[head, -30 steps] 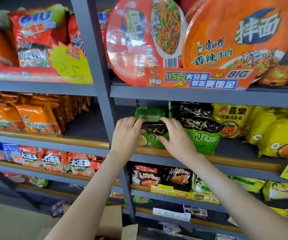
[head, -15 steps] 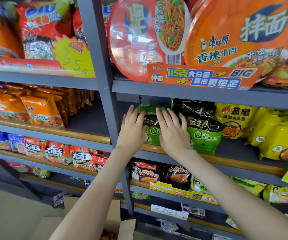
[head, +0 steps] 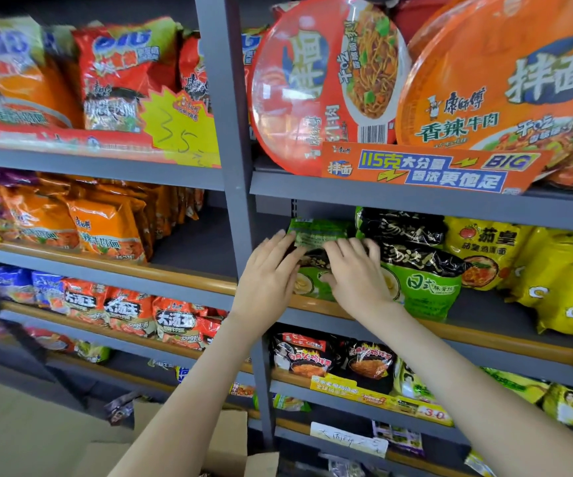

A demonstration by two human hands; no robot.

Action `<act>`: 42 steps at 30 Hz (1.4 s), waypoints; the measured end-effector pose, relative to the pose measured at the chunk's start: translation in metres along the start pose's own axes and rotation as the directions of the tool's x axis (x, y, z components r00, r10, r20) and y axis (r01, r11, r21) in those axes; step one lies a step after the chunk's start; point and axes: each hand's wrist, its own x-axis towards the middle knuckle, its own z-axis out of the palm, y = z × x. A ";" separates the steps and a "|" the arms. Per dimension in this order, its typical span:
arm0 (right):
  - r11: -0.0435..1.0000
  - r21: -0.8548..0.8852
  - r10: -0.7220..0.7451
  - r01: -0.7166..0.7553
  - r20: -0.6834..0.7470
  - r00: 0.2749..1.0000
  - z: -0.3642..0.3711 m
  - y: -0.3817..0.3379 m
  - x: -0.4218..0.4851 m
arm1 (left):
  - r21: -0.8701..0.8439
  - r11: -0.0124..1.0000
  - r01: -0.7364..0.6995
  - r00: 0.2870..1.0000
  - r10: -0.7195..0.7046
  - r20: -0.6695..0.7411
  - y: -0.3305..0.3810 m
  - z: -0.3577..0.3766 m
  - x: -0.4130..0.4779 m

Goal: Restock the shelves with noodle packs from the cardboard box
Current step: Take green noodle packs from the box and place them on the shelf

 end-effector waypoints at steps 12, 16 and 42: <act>0.998 -0.041 0.053 -0.056 -0.074 0.996 0.007 -0.007 0.000 | 0.217 0.976 -0.026 0.989 -0.006 0.145 0.009 0.006 0.009; 1.000 0.016 -0.004 0.007 -0.181 0.983 0.011 -0.013 -0.013 | 0.265 0.964 -0.008 0.990 -0.029 0.137 0.004 0.002 -0.001; 0.819 0.453 -0.250 0.351 -0.268 0.930 -0.041 -0.080 -0.049 | 0.424 0.902 0.084 0.984 -0.007 -0.179 -0.017 -0.143 -0.074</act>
